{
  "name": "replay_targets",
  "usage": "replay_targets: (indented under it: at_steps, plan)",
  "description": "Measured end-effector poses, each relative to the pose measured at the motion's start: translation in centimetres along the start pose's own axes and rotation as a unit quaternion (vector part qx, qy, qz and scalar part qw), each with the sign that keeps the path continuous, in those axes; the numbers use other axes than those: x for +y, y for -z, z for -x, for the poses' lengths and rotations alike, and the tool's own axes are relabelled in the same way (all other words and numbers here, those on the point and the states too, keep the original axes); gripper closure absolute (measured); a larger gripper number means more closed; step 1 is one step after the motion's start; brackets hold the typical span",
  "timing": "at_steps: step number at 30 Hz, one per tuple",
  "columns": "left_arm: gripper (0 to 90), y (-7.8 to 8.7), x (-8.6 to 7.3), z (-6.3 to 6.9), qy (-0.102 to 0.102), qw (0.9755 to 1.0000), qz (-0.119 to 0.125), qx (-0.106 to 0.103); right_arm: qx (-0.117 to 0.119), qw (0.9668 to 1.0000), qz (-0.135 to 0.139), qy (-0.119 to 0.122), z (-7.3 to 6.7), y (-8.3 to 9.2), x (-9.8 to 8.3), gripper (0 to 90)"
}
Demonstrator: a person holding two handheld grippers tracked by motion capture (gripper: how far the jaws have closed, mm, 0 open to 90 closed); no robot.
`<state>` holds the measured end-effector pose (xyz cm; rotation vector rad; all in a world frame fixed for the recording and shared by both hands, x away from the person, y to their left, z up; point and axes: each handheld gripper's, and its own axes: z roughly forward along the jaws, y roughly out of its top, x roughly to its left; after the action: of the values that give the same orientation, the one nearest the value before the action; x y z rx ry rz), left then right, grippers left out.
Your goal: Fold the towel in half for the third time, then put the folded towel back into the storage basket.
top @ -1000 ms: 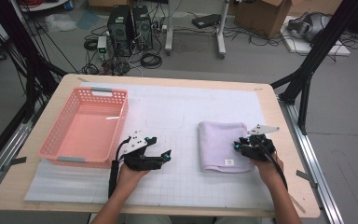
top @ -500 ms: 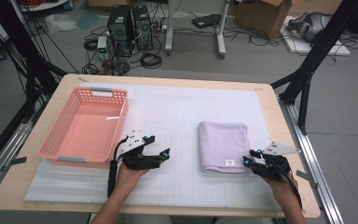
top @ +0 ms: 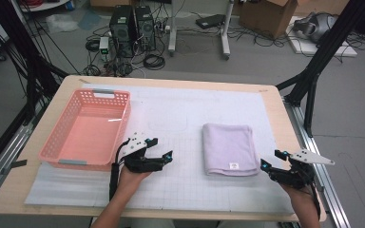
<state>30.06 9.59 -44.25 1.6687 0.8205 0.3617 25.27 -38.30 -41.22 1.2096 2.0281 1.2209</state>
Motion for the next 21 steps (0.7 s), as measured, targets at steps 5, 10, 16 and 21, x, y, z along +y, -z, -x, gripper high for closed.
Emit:
replay_targets:
  at_steps: [5,10,16,21]
  plan:
    - [21.5,-0.06,0.0,0.0,0.0,1.0,0.002,-0.002,-0.013,0.9998,-0.004,0.015,0.34,0.14,-0.07,21.6]
    - [20.5,-0.16,-0.07,0.01,-0.007,1.0,-0.002,-0.002,-0.016,0.9998,-0.006,0.011,0.61,-0.02,-0.26,20.3]
    - [21.9,-0.35,-0.06,0.22,0.0,0.9999,-0.011,-0.002,-0.015,0.9997,-0.011,0.013,0.7,-0.16,-0.36,19.8]
    - [20.0,-0.6,-0.04,0.32,0.02,0.9997,-0.014,-0.01,-0.019,0.9995,-0.018,0.014,0.66,-0.21,-0.49,19.8]
